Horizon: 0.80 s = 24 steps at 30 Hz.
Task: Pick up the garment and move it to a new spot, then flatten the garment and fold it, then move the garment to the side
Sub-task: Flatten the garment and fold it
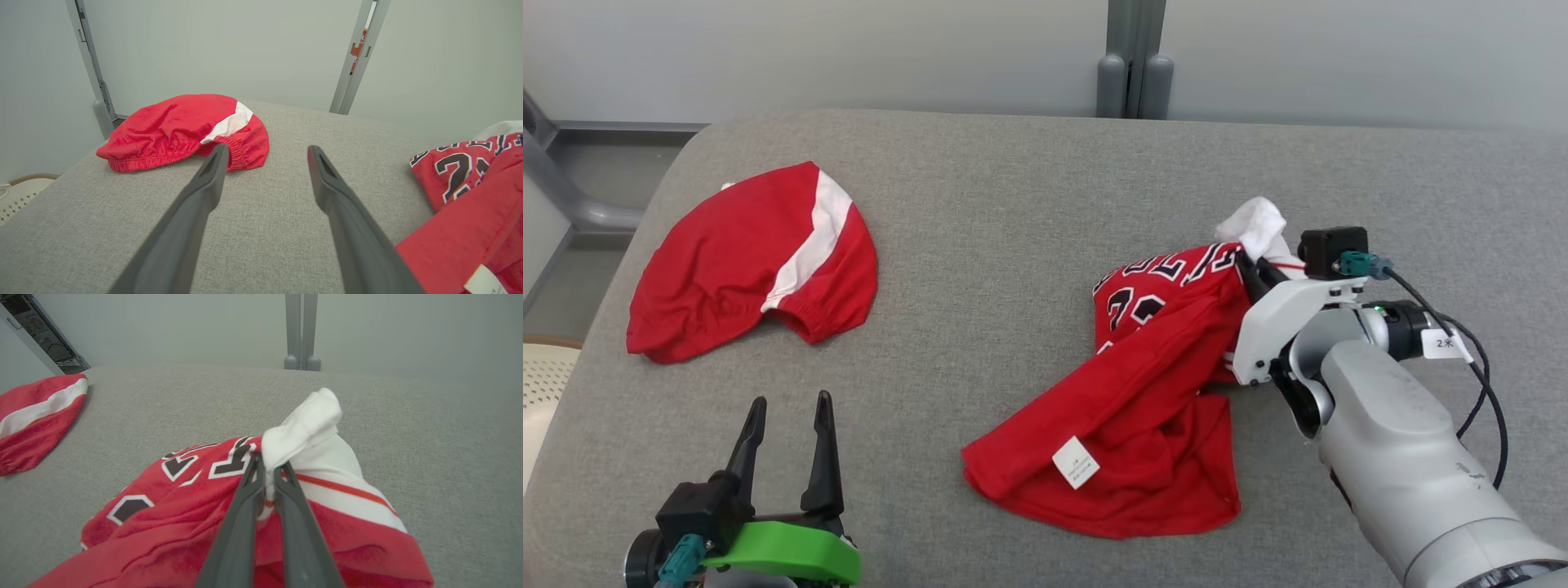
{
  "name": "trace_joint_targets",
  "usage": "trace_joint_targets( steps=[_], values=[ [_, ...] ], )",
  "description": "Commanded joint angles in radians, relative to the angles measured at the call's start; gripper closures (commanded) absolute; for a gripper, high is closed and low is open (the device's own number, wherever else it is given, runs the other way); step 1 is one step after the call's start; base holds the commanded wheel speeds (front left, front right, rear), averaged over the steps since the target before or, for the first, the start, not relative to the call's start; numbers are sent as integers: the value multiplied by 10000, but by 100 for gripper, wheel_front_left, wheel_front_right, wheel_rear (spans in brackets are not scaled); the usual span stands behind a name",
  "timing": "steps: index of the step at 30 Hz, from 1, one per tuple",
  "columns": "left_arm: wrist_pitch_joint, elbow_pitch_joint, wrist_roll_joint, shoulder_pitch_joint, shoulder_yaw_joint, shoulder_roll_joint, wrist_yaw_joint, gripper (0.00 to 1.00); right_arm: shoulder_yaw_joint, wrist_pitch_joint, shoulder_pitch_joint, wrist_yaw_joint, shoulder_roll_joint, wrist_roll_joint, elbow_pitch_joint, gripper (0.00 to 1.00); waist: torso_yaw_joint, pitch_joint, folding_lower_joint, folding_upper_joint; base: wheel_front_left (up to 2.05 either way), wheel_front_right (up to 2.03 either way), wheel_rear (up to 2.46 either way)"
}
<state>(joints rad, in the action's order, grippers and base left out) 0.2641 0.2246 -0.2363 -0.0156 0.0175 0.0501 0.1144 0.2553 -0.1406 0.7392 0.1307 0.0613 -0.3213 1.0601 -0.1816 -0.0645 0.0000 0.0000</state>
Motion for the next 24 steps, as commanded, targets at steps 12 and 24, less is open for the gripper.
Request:
trace_joint_targets(
  steps=[12, 24],
  values=[
    [5, -71, -146, 277, 102, 9, -102, 0, -789, -1238, -2006, 1, 1078, -189, -1798, 100, 706, 333, 0, 0, 0, 0, 0],
    [6, -35, -88, 331, 252, 11, -94, 0, -2117, -1256, -5328, 1, 807, -302, -4958, 0, 1055, 364, 0, 0, 0, 0, 0]
  ],
)
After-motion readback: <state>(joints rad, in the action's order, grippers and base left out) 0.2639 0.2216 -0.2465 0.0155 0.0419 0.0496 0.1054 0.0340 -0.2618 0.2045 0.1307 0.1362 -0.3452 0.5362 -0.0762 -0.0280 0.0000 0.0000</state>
